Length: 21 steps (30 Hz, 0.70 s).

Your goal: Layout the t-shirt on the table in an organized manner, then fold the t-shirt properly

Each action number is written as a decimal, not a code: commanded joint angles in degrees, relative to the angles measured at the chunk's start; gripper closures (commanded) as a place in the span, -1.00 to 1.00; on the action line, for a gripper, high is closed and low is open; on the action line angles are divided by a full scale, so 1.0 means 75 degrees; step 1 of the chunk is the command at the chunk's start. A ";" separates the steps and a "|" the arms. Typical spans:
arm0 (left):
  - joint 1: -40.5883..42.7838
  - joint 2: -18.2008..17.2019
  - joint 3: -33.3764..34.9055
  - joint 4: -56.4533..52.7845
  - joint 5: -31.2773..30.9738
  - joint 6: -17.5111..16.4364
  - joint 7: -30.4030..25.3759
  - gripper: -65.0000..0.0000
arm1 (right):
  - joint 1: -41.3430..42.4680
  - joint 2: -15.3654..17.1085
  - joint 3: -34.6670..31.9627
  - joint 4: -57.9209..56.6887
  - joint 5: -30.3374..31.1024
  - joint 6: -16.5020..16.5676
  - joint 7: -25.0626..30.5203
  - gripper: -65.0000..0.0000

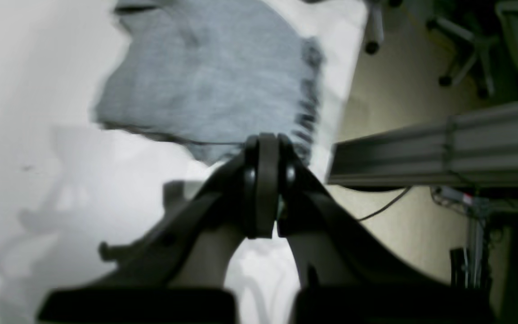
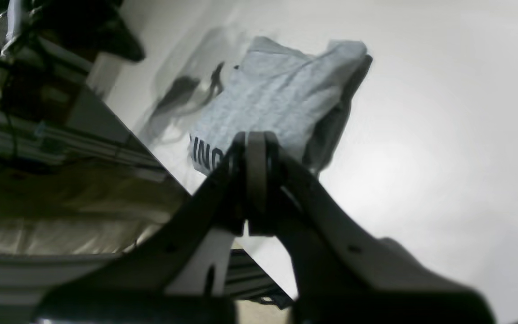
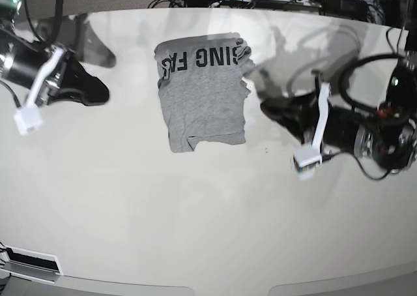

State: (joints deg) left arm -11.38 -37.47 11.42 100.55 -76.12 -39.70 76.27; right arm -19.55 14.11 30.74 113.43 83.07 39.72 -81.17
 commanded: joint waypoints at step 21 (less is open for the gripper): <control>0.8536 0.0105 -0.4899 0.3069 -0.0233 0.0184 0.0497 1.00 | -0.4739 -0.0720 0.1848 0.1585 0.0258 0.0037 0.0155 1.00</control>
State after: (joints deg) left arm 52.29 -36.21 -24.99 122.89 -76.71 -38.17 80.29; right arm -54.37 8.34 44.14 124.70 83.61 39.72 -80.44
